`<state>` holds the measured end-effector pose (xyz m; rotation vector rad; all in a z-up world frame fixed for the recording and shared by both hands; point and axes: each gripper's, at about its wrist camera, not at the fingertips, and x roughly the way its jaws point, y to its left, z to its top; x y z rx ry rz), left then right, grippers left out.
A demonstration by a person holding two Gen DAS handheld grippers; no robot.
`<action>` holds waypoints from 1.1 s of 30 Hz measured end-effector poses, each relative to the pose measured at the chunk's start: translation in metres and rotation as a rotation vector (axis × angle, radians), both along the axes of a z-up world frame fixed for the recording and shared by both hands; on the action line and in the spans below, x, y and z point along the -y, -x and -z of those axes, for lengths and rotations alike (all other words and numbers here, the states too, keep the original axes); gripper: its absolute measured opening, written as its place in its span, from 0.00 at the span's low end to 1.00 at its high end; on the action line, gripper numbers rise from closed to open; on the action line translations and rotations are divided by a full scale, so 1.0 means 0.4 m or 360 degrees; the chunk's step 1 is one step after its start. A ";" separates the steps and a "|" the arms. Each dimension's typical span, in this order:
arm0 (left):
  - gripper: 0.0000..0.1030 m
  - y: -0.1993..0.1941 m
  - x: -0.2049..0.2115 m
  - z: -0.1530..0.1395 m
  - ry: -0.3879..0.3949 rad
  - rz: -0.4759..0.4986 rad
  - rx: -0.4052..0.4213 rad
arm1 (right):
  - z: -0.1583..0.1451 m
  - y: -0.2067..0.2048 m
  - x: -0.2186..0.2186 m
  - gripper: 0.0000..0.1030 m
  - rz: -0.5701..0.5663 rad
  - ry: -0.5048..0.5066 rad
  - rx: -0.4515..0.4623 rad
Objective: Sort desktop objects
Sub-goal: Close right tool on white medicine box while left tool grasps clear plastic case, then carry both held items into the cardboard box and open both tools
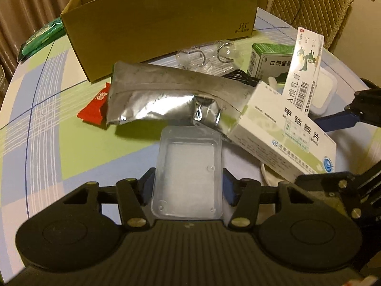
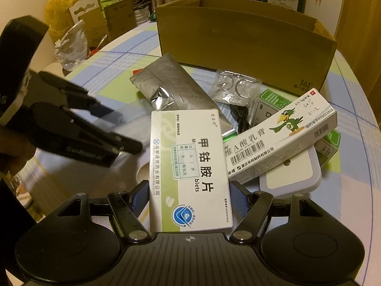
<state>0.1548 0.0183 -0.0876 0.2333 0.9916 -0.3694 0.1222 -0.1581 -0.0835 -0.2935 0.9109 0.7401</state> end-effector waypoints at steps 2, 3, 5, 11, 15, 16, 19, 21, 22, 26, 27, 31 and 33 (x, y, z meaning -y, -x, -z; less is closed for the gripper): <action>0.50 0.008 0.000 -0.003 -0.0008 0.0004 -0.0010 | 0.001 -0.007 0.001 0.67 0.0017 -0.0025 -0.0026; 0.50 0.013 -0.001 -0.004 -0.0013 0.0003 -0.0010 | 0.002 -0.011 0.000 0.68 0.0022 -0.0034 -0.0036; 0.50 0.019 -0.002 -0.003 -0.0023 0.0006 -0.0013 | 0.006 -0.015 -0.005 0.68 0.0027 -0.0037 -0.0047; 0.50 0.020 0.007 -0.002 -0.0033 -0.0010 0.0004 | 0.010 -0.012 -0.019 0.67 0.0036 -0.0009 -0.0035; 0.50 0.038 0.016 -0.010 -0.0051 -0.0039 0.0005 | -0.011 0.006 -0.010 0.66 0.0066 -0.0022 0.0002; 0.50 0.046 0.016 -0.017 -0.0040 -0.0052 0.0009 | -0.018 0.012 -0.006 0.66 0.0072 -0.0027 0.0010; 0.50 0.071 0.017 -0.034 -0.0036 -0.0086 0.0021 | -0.039 0.026 0.005 0.66 0.0085 -0.0040 0.0038; 0.50 0.084 0.014 -0.046 -0.0031 -0.0108 0.0026 | -0.054 0.035 0.015 0.66 0.0097 -0.0054 0.0053; 0.50 0.094 0.010 -0.053 -0.0024 -0.0123 0.0030 | -0.061 0.041 0.018 0.66 0.0101 -0.0059 0.0061; 0.49 0.120 0.005 -0.083 -0.0020 -0.0152 0.0052 | -0.088 0.060 0.030 0.66 0.0116 -0.0086 0.0094; 0.49 0.125 0.004 -0.092 -0.0023 -0.0156 0.0059 | -0.095 0.066 0.033 0.66 0.0123 -0.0092 0.0101; 0.49 0.129 0.000 -0.135 -0.0015 -0.0165 0.0105 | -0.128 0.074 0.050 0.66 0.0151 -0.0123 0.0139; 0.49 0.126 0.002 -0.161 -0.0009 -0.0170 0.0133 | -0.146 0.067 0.054 0.66 0.0161 -0.0136 0.0166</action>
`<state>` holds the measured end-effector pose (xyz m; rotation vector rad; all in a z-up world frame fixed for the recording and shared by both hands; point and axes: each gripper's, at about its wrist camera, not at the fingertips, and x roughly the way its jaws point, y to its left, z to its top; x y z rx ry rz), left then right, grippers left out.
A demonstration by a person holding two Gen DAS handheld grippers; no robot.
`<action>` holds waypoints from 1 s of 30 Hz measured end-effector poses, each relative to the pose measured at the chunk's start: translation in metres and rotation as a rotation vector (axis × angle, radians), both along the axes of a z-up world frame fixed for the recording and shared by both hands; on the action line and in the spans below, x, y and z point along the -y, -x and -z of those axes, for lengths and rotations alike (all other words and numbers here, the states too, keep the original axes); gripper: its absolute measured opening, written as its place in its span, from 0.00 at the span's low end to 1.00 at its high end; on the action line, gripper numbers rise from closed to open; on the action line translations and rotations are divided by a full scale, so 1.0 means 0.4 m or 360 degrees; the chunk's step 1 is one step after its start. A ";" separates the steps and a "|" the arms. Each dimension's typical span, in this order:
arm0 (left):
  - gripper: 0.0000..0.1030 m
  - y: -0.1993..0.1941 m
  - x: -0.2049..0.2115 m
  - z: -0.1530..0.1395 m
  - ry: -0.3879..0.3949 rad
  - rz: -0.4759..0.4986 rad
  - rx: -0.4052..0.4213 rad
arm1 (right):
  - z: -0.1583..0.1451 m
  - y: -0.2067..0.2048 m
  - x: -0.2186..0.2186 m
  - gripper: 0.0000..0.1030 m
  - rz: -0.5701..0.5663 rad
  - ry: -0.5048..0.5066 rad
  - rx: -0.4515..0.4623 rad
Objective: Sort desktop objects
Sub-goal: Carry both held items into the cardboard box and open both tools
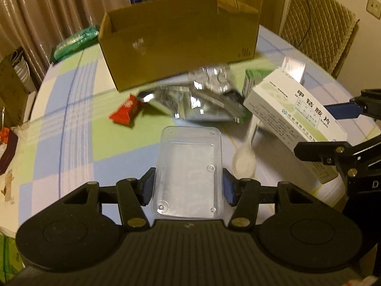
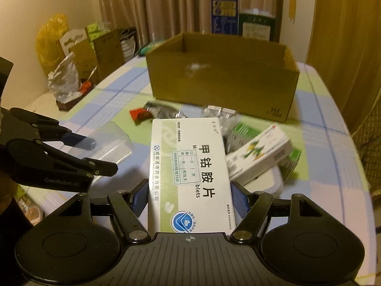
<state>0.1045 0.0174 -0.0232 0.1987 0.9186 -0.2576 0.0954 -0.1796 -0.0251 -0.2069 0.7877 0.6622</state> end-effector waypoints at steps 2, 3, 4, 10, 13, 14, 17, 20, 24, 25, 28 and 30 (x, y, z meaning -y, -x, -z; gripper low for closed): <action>0.49 -0.014 0.001 -0.031 0.0002 -0.0001 0.0035 | -0.026 -0.014 0.005 0.66 0.0017 -0.0022 0.0032; 0.49 -0.022 0.002 -0.046 0.0006 -0.0002 0.0050 | -0.042 -0.022 0.013 0.66 0.0029 -0.0036 0.0043; 0.50 -0.033 0.002 -0.062 0.0013 -0.0001 0.0066 | -0.058 -0.037 0.016 0.66 0.0039 -0.0054 0.0050; 0.49 -0.136 0.002 -0.168 0.0054 0.0006 0.0162 | -0.160 -0.147 -0.001 0.66 0.0070 -0.0098 0.0131; 0.49 -0.217 0.004 -0.212 0.0101 -0.0001 0.0193 | -0.205 -0.228 -0.022 0.66 0.0075 -0.0115 0.0157; 0.49 -0.249 0.005 -0.224 0.0114 -0.0009 0.0203 | -0.216 -0.257 -0.029 0.66 0.0077 -0.0110 0.0172; 0.49 -0.347 0.009 -0.251 0.0126 -0.0034 0.0238 | -0.239 -0.356 -0.060 0.66 0.0090 -0.0098 0.0198; 0.49 -0.444 0.012 -0.267 0.0128 -0.0051 0.0261 | -0.247 -0.467 -0.086 0.66 0.0123 -0.0088 0.0193; 0.49 -0.569 0.006 -0.260 0.0120 -0.0085 0.0271 | -0.241 -0.583 -0.129 0.66 0.0159 -0.0072 0.0167; 0.49 -0.591 0.002 -0.253 0.0127 -0.0092 0.0266 | -0.234 -0.608 -0.144 0.66 0.0162 -0.0066 0.0158; 0.50 -0.660 -0.002 -0.215 0.0155 -0.0117 0.0233 | -0.207 -0.658 -0.167 0.66 0.0166 -0.0048 0.0134; 0.50 -0.686 -0.001 -0.184 0.0160 -0.0126 0.0220 | -0.185 -0.687 -0.180 0.66 0.0173 -0.0038 0.0111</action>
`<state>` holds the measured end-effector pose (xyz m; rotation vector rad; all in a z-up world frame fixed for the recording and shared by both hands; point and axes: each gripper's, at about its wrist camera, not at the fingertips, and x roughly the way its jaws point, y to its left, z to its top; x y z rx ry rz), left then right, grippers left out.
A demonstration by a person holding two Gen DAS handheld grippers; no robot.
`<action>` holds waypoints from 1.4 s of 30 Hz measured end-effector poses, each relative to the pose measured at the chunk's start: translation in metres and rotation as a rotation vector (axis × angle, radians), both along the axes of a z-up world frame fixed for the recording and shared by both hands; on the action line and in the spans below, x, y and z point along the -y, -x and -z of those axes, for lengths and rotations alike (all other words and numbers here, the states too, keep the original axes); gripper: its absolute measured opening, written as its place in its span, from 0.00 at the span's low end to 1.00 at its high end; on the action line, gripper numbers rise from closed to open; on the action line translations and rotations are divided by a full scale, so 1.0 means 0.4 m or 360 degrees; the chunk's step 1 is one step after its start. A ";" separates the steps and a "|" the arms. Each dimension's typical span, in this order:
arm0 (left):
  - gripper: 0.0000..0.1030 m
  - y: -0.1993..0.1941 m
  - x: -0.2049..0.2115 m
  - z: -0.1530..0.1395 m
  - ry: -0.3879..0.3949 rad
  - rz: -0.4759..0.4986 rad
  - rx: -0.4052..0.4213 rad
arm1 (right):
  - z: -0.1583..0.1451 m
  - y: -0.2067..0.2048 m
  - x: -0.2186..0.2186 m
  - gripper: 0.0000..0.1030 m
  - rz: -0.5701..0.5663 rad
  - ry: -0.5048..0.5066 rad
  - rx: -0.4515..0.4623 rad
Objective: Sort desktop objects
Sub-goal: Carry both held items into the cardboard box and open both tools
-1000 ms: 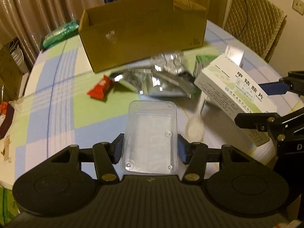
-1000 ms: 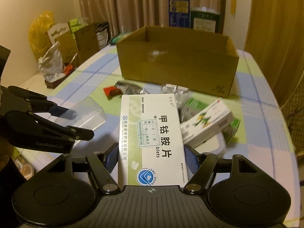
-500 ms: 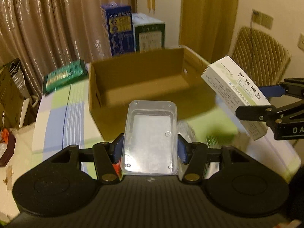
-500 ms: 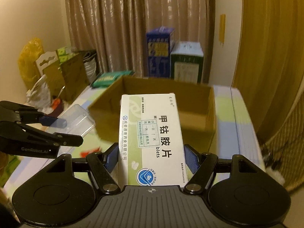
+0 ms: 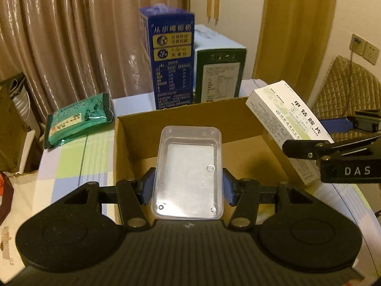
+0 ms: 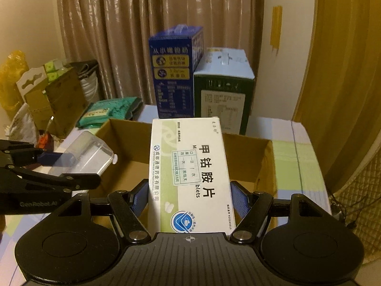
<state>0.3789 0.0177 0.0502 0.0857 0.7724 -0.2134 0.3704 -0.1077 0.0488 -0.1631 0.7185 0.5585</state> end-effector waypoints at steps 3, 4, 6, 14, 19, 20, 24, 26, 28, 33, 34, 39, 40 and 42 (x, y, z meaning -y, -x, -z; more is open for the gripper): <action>0.50 -0.032 0.002 0.050 0.0016 0.0005 -0.0036 | 0.034 -0.036 -0.013 0.66 0.0016 -0.0003 -0.0044; 0.50 -0.041 0.005 0.070 0.0011 0.0007 -0.0048 | 0.045 -0.042 -0.017 0.66 0.0017 0.0001 -0.0055; 0.50 -0.054 0.010 0.099 0.0013 0.0008 -0.0063 | 0.063 -0.061 -0.025 0.66 0.0017 0.0017 -0.0069; 0.51 -0.092 0.019 0.163 0.0034 0.0011 -0.0116 | 0.119 -0.087 -0.024 0.66 0.0039 0.0042 -0.0115; 0.53 -0.080 -0.004 0.148 0.0031 -0.0024 -0.0077 | 0.139 -0.093 -0.015 0.66 0.0055 0.0051 -0.0141; 0.53 -0.076 -0.007 0.144 0.0027 -0.0026 -0.0069 | 0.141 -0.092 -0.014 0.66 0.0060 0.0049 -0.0146; 0.55 -0.061 -0.022 0.121 0.0027 -0.0040 -0.0039 | 0.140 -0.097 -0.012 0.67 0.0073 -0.0010 -0.0157; 0.55 -0.053 -0.027 0.110 0.0032 -0.0045 -0.0026 | 0.132 -0.099 -0.009 0.78 0.0081 -0.0048 -0.0156; 0.56 -0.041 -0.031 0.099 0.0041 -0.0049 -0.0012 | 0.117 -0.095 -0.001 0.82 0.0091 -0.0080 -0.0127; 0.61 -0.003 -0.038 0.073 0.0048 -0.0060 0.0016 | 0.073 -0.069 0.025 0.82 0.0103 -0.0084 -0.0073; 0.62 0.011 -0.039 0.066 0.0053 -0.0059 0.0023 | 0.061 -0.060 0.032 0.82 0.0109 -0.0084 -0.0061; 0.68 0.083 -0.036 0.029 0.0071 -0.0057 0.0046 | -0.001 0.004 0.070 0.84 0.0125 -0.0104 -0.0018; 0.68 0.101 -0.036 0.020 0.0076 -0.0063 0.0053 | -0.014 0.024 0.079 0.85 0.0122 -0.0108 -0.0006; 0.76 0.141 -0.039 0.003 0.0093 -0.0069 0.0064 | -0.037 0.067 0.092 0.87 0.0108 -0.0110 0.0016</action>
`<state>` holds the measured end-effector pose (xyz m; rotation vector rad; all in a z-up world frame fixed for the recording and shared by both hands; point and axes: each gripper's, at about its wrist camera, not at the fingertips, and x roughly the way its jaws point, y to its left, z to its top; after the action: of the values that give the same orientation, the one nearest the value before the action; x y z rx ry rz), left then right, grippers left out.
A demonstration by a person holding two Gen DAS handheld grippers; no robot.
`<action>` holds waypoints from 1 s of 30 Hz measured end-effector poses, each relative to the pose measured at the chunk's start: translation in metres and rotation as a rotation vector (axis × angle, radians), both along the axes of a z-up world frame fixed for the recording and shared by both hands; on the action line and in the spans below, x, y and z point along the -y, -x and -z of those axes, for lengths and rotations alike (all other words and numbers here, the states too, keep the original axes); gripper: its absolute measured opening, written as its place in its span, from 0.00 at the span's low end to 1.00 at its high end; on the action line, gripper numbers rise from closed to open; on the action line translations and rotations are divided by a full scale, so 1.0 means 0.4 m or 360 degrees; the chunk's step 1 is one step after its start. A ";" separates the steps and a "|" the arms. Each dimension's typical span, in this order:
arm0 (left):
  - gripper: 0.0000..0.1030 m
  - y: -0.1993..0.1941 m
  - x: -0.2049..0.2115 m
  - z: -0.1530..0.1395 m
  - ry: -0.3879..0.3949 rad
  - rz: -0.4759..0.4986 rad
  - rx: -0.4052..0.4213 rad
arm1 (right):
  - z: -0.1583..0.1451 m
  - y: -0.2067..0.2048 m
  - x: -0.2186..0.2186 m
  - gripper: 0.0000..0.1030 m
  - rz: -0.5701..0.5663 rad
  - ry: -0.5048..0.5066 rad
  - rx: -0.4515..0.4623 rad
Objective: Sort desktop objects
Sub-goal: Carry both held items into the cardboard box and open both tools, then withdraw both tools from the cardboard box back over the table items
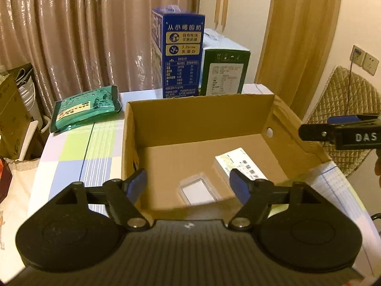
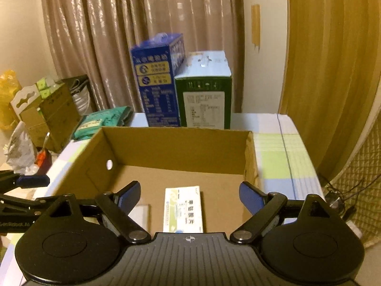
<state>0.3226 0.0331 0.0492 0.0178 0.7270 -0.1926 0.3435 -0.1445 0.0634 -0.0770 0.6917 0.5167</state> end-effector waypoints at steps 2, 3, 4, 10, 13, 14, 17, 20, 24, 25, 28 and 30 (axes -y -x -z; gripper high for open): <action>0.80 0.042 -0.002 -0.016 0.0015 -0.0003 0.0015 | -0.018 0.046 0.015 0.91 -0.0009 -0.0008 0.0010; 0.83 0.062 -0.003 -0.022 0.0019 -0.0008 0.0018 | -0.025 0.070 0.024 0.93 -0.0013 -0.0014 0.0012; 0.84 0.086 -0.002 -0.029 0.0018 -0.0009 0.0015 | -0.031 0.095 0.033 0.94 -0.0021 -0.0019 0.0013; 0.96 0.238 -0.010 -0.059 0.0012 -0.0040 0.0047 | -0.032 0.249 0.117 0.98 0.0004 -0.0068 -0.0012; 0.99 0.316 -0.007 -0.057 -0.0005 -0.0039 0.0053 | -0.005 0.325 0.157 0.98 0.0012 -0.0053 -0.0041; 0.99 0.338 -0.005 -0.053 -0.0012 -0.0036 0.0051 | 0.002 0.346 0.170 0.98 0.0025 -0.0050 -0.0052; 0.99 0.405 0.003 -0.038 0.0023 -0.0001 0.0027 | 0.034 0.409 0.217 0.98 0.0074 -0.0082 -0.0125; 0.99 0.472 0.020 -0.012 0.0001 0.0019 0.0010 | 0.063 0.463 0.265 0.98 0.0131 -0.0122 -0.0193; 0.99 0.548 0.055 0.040 -0.0022 0.0032 -0.0039 | 0.097 0.520 0.301 0.98 0.0164 -0.0125 -0.0246; 0.99 0.563 0.064 0.053 -0.0019 0.0033 -0.0050 | 0.104 0.532 0.306 0.98 0.0162 -0.0115 -0.0243; 0.99 0.598 0.084 0.085 -0.0001 0.0004 -0.0074 | 0.122 0.556 0.314 0.98 0.0158 -0.0080 -0.0225; 0.99 0.621 0.100 0.100 0.0008 -0.0003 -0.0080 | 0.137 0.568 0.315 0.98 0.0146 -0.0054 -0.0221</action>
<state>0.0741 -0.0068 0.0093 0.0076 0.7770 -0.1936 0.1162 -0.2704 0.0088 0.0226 0.8183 0.4484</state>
